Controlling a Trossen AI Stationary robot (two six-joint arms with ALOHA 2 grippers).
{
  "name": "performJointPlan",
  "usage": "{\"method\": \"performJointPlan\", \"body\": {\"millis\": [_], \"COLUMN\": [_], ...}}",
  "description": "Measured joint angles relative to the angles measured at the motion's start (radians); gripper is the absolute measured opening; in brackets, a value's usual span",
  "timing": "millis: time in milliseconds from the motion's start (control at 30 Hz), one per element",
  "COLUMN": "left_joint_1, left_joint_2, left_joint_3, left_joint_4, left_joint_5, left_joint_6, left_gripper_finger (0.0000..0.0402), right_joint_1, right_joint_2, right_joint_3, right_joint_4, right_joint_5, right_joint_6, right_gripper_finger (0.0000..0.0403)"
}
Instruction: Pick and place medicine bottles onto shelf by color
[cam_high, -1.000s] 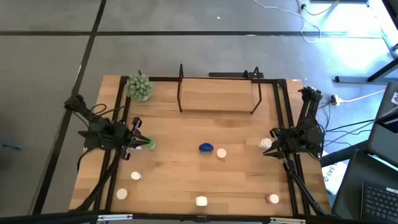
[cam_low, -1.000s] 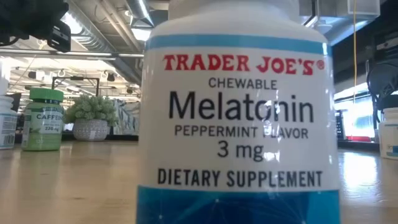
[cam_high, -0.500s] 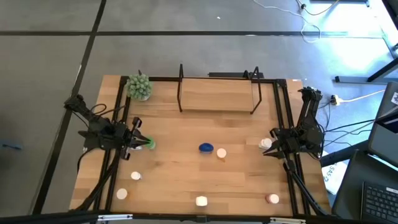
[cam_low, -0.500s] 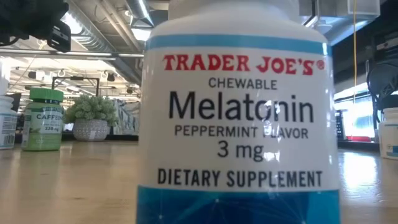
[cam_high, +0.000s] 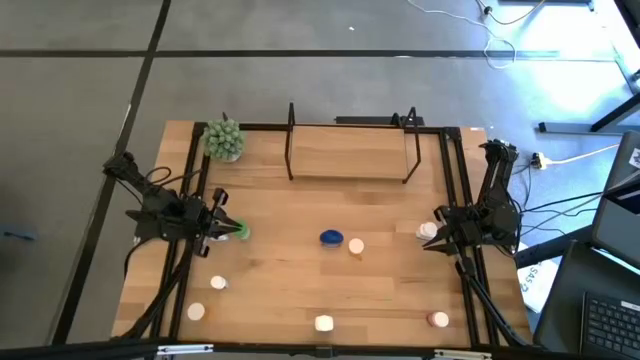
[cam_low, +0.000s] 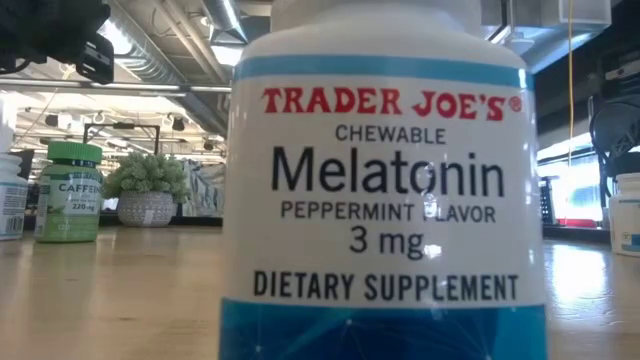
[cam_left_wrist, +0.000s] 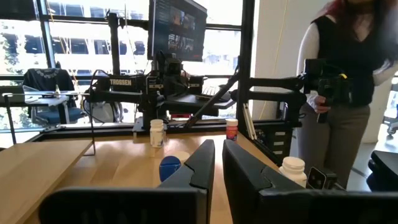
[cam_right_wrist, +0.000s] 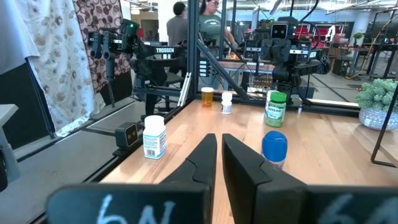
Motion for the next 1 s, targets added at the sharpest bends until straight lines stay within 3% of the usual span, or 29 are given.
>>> {"method": "performJointPlan", "body": {"millis": [233,400,700,867,1000], "left_joint_1": [0.000,0.000,0.000,0.000,0.000], "left_joint_2": [0.000,0.000,0.000,0.000,0.000], "left_joint_3": [0.000,0.000,0.000,0.000,0.000], "left_joint_4": [0.000,0.000,0.000,0.000,0.000], "left_joint_5": [0.000,0.000,0.000,0.000,0.000], "left_joint_6": [0.000,0.000,0.000,0.000,0.000], "left_gripper_finger": [0.0027,0.0028,0.0028,0.0027,0.0028], "right_joint_1": [0.000,0.000,-0.042,-0.081,-0.109], "right_joint_2": [0.000,0.000,0.011,0.046,0.078], "right_joint_3": [0.000,0.030,0.278,0.425,0.494], "right_joint_4": [0.034,0.022,-0.281,-0.497,-0.573], "right_joint_5": [0.003,-0.009,-0.008,-0.008,-0.008], "right_joint_6": [-0.025,-0.016,-0.045,0.077,0.144], "right_gripper_finger": [0.0030,0.0006,0.0004,0.0002,0.0002]}}
